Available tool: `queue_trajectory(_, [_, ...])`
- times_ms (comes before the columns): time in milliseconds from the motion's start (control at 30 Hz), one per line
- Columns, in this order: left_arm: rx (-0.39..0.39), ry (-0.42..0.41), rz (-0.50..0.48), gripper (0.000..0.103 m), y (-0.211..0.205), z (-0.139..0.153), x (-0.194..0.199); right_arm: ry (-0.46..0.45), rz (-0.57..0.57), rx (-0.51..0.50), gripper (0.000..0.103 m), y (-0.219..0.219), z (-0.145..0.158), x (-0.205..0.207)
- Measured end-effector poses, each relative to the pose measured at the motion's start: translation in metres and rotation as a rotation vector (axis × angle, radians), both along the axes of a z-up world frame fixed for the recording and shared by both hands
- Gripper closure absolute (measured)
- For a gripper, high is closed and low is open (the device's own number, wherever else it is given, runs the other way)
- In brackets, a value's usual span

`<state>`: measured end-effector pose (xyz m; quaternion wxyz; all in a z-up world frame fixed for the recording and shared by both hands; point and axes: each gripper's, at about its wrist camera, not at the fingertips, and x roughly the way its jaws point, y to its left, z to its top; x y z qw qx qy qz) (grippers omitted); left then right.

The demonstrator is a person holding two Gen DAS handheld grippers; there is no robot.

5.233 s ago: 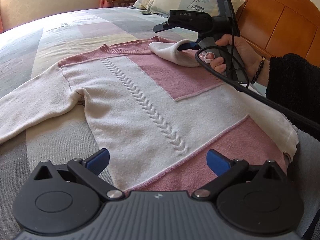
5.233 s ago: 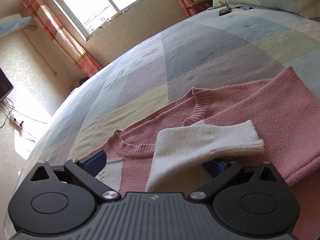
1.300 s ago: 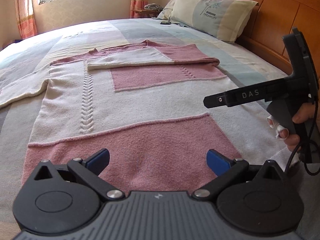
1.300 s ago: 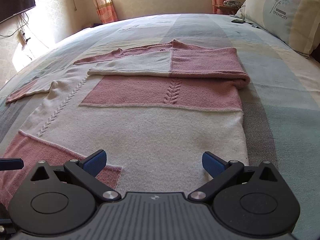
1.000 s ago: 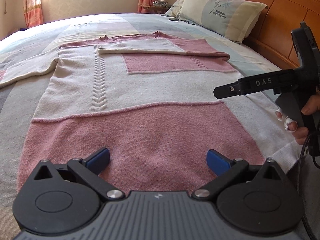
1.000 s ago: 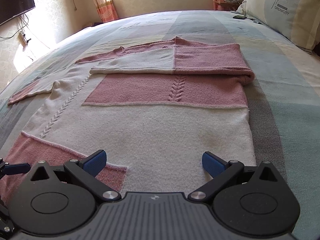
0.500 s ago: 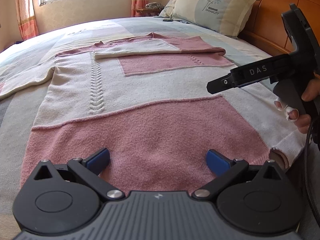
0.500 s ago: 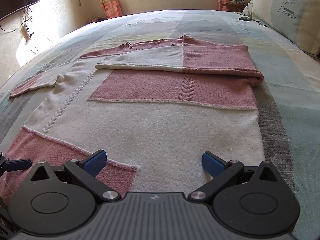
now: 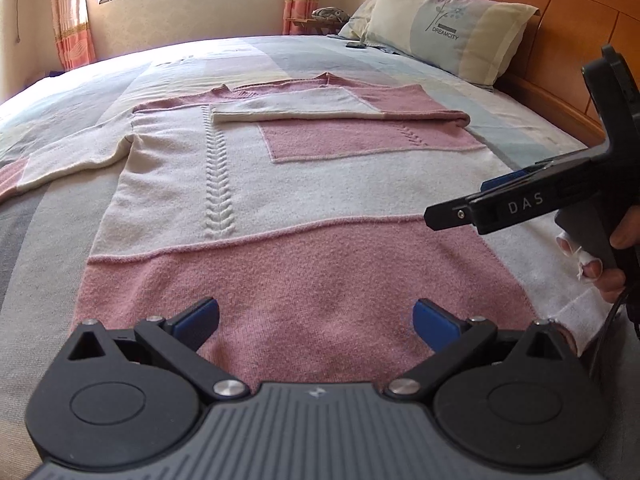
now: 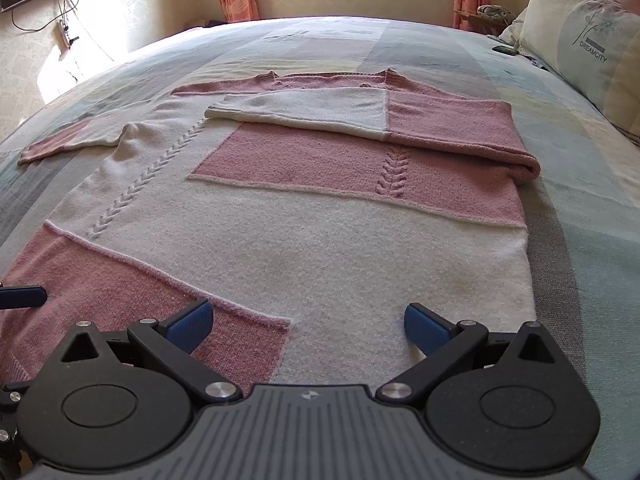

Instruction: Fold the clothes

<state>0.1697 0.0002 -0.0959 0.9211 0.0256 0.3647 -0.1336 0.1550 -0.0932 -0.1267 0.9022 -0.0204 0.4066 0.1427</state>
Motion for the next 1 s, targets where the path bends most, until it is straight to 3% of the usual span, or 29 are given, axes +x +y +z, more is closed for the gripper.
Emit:
queue_trajectory(267, [-0.027, -0.036, -0.006, 0.001, 0.004, 0.028, 0.042, -0.010, 0.032, 0.035, 0.000, 0.008, 0.006, -0.002])
queue_trajectory(533, [-0.062, 0.081, 0.008, 0.001, 0.005, -0.008, 0.054, -0.043, 0.054, 0.010, 0.000, 0.015, 0.012, -0.003])
queue_trajectory(600, [-0.047, 0.058, -0.003, 0.001, 0.005, -0.012, 0.045, -0.045, 0.056, 0.001, 0.000, 0.017, 0.012, -0.003])
queue_trajectory(1000, [-0.127, 0.003, 0.067, 0.001, 0.040, 0.032, 0.064, -0.044, 0.038, 0.008, 0.000, 0.012, 0.013, -0.003])
